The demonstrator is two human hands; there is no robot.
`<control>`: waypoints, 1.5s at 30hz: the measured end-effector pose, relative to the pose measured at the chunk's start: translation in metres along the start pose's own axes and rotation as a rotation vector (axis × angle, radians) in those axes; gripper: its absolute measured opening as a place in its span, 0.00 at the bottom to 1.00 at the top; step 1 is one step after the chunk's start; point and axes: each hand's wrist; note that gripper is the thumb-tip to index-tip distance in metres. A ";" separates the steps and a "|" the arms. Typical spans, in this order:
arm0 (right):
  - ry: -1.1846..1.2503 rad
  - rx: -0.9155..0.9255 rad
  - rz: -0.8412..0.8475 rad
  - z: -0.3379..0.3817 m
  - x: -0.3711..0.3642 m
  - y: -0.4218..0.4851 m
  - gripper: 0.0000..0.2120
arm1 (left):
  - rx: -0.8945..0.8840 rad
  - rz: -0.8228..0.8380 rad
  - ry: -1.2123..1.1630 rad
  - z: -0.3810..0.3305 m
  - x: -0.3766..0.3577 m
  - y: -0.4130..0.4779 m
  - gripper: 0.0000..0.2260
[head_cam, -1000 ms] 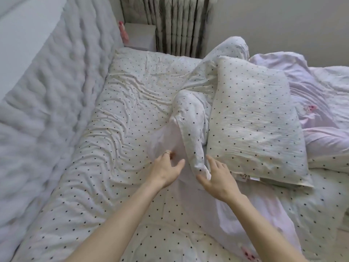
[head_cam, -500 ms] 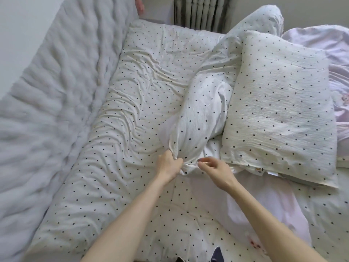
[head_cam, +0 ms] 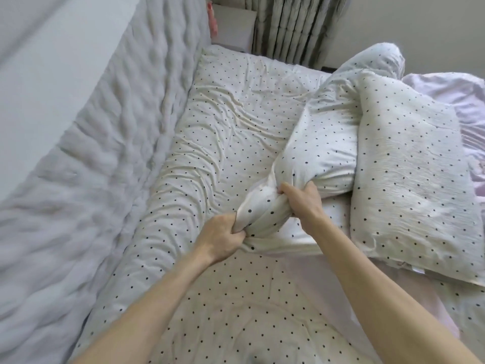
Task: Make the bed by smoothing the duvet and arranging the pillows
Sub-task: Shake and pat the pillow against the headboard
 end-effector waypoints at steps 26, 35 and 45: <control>-0.542 0.481 0.133 0.082 -0.156 -0.046 0.17 | 0.483 -0.595 -1.250 0.127 0.105 0.043 0.24; 0.340 -0.269 0.509 0.046 -0.275 -0.066 0.08 | 0.465 -0.247 -1.073 0.135 0.126 -0.064 0.25; -0.641 0.038 0.584 -0.022 -0.252 -0.086 0.17 | 0.693 -0.117 -0.424 0.185 0.072 -0.171 0.27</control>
Point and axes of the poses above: each hand's wrist, its own y-axis towards the middle knuckle, its own x-axis out of the back of the hand, z = x × y, and after that the axes turned 14 degrees about -y, right-handed
